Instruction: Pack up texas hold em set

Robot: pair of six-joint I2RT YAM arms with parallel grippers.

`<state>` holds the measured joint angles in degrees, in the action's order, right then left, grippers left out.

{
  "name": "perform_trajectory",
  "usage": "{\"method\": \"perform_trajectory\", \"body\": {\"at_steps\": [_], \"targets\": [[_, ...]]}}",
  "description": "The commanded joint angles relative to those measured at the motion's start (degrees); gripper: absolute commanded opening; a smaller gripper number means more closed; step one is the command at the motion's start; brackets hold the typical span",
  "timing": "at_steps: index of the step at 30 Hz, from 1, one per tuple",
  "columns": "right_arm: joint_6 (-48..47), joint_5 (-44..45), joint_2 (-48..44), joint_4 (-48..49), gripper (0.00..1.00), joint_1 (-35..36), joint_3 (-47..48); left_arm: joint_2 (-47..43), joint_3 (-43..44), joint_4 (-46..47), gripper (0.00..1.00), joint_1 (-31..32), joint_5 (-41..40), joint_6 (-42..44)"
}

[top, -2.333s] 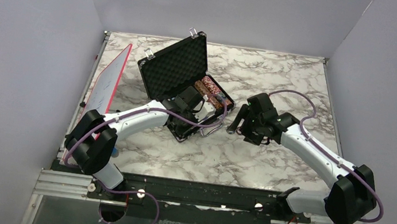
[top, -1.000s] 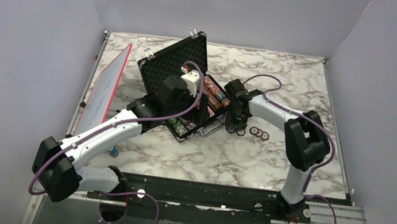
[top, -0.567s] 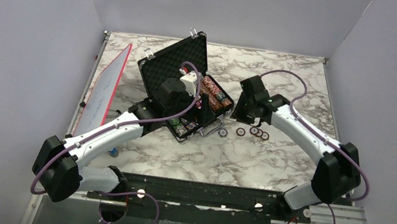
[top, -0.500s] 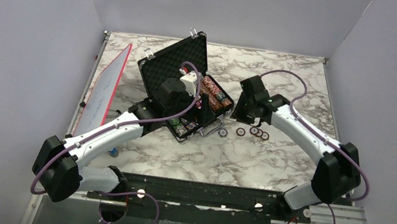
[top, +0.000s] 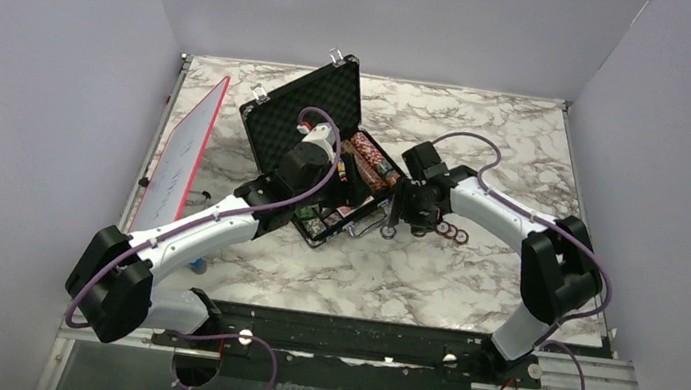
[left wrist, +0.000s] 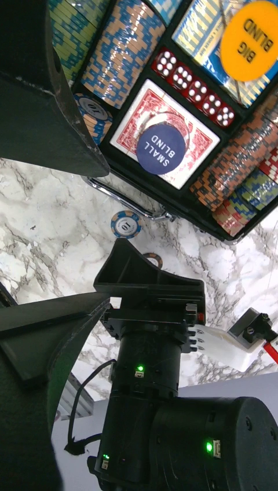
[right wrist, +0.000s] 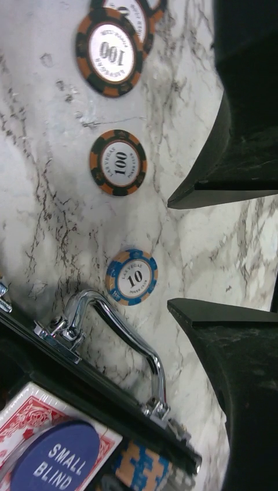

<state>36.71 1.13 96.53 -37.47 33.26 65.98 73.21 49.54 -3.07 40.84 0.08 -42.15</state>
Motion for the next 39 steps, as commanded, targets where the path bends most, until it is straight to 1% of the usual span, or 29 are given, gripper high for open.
{"method": "perform_trajectory", "body": {"at_steps": [1, 4, 9, 14, 17, 20, 25, 28, 32, 34, 36, 38, 39], "targets": [[-11.0, -2.5, 3.1, -2.9, 0.64, 0.6, 4.4, -1.5, -2.7, 2.4, 0.75, -0.1, -5.0, -6.5], [-13.7, -3.3, 6.0, -3.6, 0.66, 1.3, 5.9, -2.4, -5.2, 4.6, 0.75, -0.1, -4.2, -8.8], [-17.1, -3.0, 10.7, -4.3, 0.67, 3.3, 8.3, -3.9, -6.5, 4.0, 0.75, -0.2, -3.8, -9.6], [-17.7, -1.6, 13.0, -3.8, 0.66, 4.0, 9.1, -3.9, -7.1, 3.7, 0.74, -0.2, -2.5, -10.6], [-17.6, -0.8, 14.2, -3.0, 0.59, 4.2, 8.8, -3.6, -8.3, 4.4, 0.74, -0.2, -2.7, -12.5], [-16.6, 1.8, 15.6, -1.6, 0.54, 4.3, 7.8, -3.3, -9.7, 6.6, 0.74, -0.2, -2.9, -14.1], [-15.3, 6.6, 15.8, 0.0, 0.50, 4.3, 6.3, -2.1, -9.5, 7.2, 0.73, -0.1, -3.8, -13.7], [-14.9, 7.7, 16.1, 1.3, 0.50, 4.3, 5.8, -1.6, -9.5, 7.8, 0.74, -0.2, -4.3, -12.9], [-14.2, 7.8, 17.1, 1.5, 0.56, 4.3, 6.2, -0.7, -9.5, 8.7, 0.74, -0.2, -4.4, -12.6], [-13.9, 7.5, 17.1, 2.1, 0.55, 4.3, 5.9, -0.4, -9.5, 9.1, 0.74, -0.2, -4.1, -12.5], [-13.6, 6.7, 16.8, 2.9, 0.47, 4.3, 5.6, -0.1, -9.3, 9.0, 0.74, -0.2, -4.2, -12.0], [-12.8, 6.5, 16.6, 2.6, 0.33, 4.3, 5.9, 0.0, -9.3, 9.0, 0.74, -0.1, -4.1, -11.6], [-12.2, 6.7, 16.0, 2.3, 0.29, 4.3, 6.0, 0.1, -9.4, 9.3, 0.71, -0.2, -3.9, -11.2]]}}
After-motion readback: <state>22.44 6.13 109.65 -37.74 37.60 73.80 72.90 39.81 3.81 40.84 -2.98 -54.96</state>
